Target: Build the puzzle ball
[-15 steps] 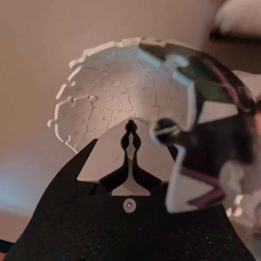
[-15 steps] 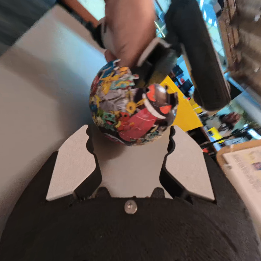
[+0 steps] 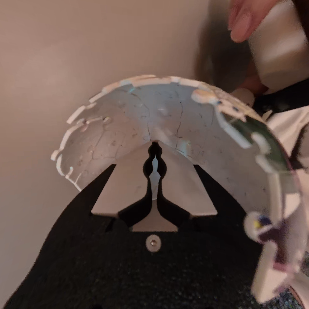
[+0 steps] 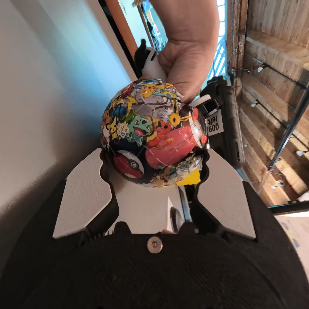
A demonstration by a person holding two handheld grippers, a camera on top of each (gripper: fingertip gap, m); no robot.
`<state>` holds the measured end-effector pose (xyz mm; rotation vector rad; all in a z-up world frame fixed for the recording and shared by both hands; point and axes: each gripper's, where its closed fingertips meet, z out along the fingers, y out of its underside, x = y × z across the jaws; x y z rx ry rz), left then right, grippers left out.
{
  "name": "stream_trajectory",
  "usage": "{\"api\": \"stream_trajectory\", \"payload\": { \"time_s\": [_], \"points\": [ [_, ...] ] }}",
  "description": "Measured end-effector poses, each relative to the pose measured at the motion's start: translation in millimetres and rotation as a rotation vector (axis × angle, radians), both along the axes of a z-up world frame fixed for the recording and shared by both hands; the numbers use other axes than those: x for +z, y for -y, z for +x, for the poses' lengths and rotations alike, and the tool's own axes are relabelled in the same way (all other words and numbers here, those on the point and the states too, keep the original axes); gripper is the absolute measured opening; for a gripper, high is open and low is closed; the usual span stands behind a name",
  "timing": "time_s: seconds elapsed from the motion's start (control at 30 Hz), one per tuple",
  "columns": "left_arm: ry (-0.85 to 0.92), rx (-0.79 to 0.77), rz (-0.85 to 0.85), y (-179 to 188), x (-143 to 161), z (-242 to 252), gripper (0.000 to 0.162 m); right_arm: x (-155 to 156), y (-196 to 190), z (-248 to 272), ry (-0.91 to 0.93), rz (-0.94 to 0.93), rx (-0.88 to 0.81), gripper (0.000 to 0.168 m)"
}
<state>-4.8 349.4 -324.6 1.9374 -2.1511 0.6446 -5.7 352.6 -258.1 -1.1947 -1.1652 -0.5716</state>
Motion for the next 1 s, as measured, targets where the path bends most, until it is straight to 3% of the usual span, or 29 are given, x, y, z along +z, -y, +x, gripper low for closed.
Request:
{"api": "stream_trajectory", "payload": {
  "time_s": [0.03,0.3,0.43,0.6,0.7,0.87,1.0],
  "points": [
    [0.009,-0.014,-0.017,6.3,1.0,1.9,0.000,0.7,5.1,2.2,-0.028,-0.029,0.008,0.108],
    [0.128,-0.126,-0.244,89.0,25.6,35.0,0.000,12.4,77.4,31.4,-0.310,-0.250,0.085,0.091],
    [0.150,-0.136,-0.323,116.5,30.9,52.3,0.000,14.4,99.1,49.5,-0.405,-0.276,0.046,0.095],
    [0.156,-0.046,-0.470,136.1,38.1,73.7,0.000,6.5,108.2,58.6,-0.395,-0.290,-0.022,0.104],
    [0.188,0.017,-0.556,142.9,46.5,85.9,0.000,10.5,119.2,67.4,-0.505,-0.311,-0.016,0.102],
    [0.228,0.149,-0.714,147.8,55.7,107.3,0.000,18.5,137.7,88.1,-0.668,-0.347,-0.003,0.086],
    [0.247,0.207,-0.664,145.4,43.6,120.9,0.000,9.8,140.8,104.5,-0.698,-0.430,-0.074,0.083]
  ]
}}
